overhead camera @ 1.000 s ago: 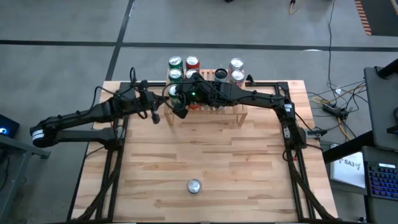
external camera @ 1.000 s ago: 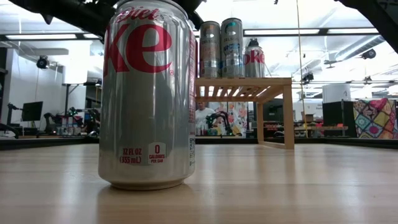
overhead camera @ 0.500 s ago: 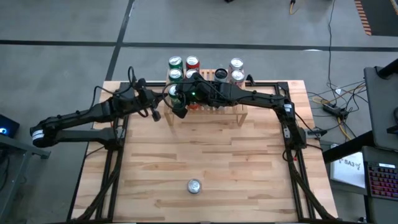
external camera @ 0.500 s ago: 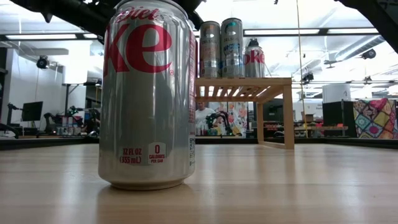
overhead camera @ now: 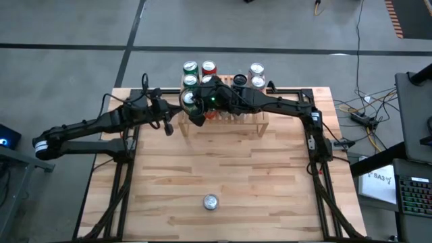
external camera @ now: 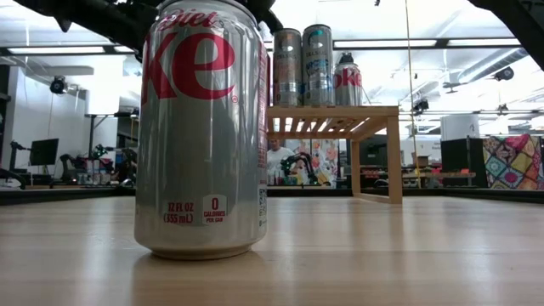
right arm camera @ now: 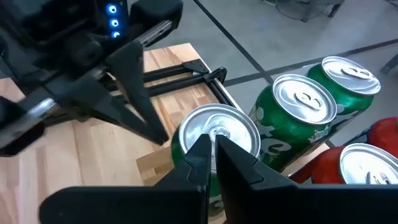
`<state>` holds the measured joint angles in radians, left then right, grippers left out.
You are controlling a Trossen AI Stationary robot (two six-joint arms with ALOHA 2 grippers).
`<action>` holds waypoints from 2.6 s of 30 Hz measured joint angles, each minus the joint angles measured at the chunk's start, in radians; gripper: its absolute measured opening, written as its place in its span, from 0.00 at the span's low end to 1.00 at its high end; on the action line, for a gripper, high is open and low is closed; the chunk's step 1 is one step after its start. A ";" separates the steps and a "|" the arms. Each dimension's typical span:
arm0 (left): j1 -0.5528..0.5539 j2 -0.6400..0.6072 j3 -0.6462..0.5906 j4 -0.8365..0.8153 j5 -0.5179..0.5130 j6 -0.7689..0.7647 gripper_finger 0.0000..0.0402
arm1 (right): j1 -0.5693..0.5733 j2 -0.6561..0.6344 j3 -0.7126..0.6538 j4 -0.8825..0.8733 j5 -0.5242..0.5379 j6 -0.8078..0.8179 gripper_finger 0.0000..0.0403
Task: Place canned beverage on shelf
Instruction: Put the red silver soda can aligned with other red silver soda can on the shelf
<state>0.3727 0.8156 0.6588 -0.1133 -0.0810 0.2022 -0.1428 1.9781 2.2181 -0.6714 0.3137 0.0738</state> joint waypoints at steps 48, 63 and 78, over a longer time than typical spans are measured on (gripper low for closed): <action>-0.535 -0.025 -0.059 0.116 -0.235 -0.172 0.00 | 0.018 -0.106 0.002 -0.148 -0.343 0.179 0.03; -0.739 0.134 -0.057 0.242 -0.278 -0.213 0.00 | 0.236 -0.104 -0.017 -0.528 -0.608 0.107 0.03; -0.999 0.323 -0.055 0.285 -0.334 -0.362 0.00 | 0.548 -0.105 -0.228 -0.349 -0.514 0.104 0.03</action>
<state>-0.6261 1.1387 0.6037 0.1717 -0.4152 -0.1599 0.4052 1.8736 1.9899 -1.0200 -0.2005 0.1779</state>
